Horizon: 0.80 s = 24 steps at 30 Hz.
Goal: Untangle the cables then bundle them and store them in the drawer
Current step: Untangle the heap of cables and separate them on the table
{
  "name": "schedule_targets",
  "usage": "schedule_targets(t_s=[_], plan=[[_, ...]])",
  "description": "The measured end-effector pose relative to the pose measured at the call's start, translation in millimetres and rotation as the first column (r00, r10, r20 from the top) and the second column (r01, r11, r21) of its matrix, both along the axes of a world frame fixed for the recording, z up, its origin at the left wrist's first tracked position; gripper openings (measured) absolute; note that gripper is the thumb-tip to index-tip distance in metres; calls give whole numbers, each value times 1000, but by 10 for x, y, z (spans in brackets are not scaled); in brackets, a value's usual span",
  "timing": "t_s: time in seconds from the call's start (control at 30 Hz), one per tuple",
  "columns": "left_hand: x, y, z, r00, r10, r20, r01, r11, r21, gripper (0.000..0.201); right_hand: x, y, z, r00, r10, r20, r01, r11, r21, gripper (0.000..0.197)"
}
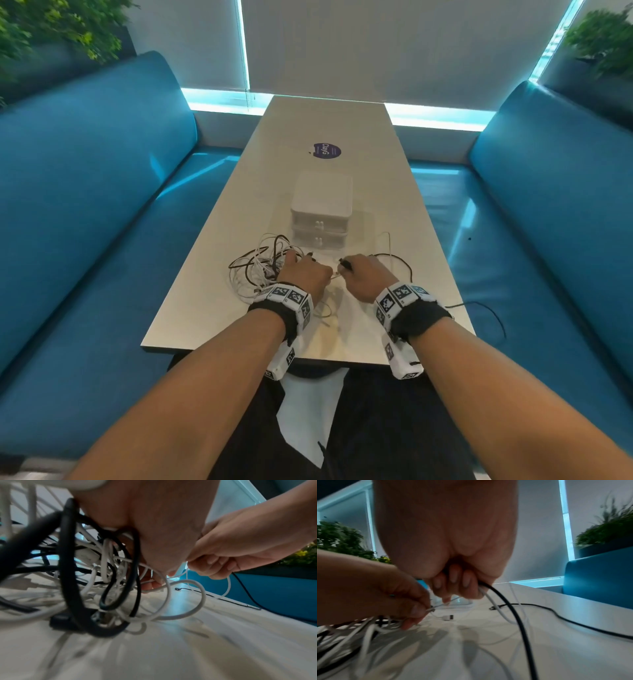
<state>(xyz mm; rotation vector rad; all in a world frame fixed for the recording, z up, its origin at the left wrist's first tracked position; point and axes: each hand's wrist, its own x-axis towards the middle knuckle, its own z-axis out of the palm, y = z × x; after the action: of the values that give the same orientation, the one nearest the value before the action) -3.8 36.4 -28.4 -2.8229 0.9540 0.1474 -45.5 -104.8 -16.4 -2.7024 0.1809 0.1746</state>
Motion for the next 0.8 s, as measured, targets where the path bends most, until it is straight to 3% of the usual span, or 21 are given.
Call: schedule_targets(t_s=[0.3,0.6,0.8], plan=[[54,105,-81,998,16,-59,-24,990,-136,20,-27,44,-40,996,2,-92,4,998,61,25],[98,165,-12,999,41,-19,-43,994,-105,22,-15,-394,96,974,-202,-100,205,978,21,26],[3,55,-2,1000,2,-2,-2,1000,-16,26,-44,-422,79,968,-240,-73,234,969,-74,28]])
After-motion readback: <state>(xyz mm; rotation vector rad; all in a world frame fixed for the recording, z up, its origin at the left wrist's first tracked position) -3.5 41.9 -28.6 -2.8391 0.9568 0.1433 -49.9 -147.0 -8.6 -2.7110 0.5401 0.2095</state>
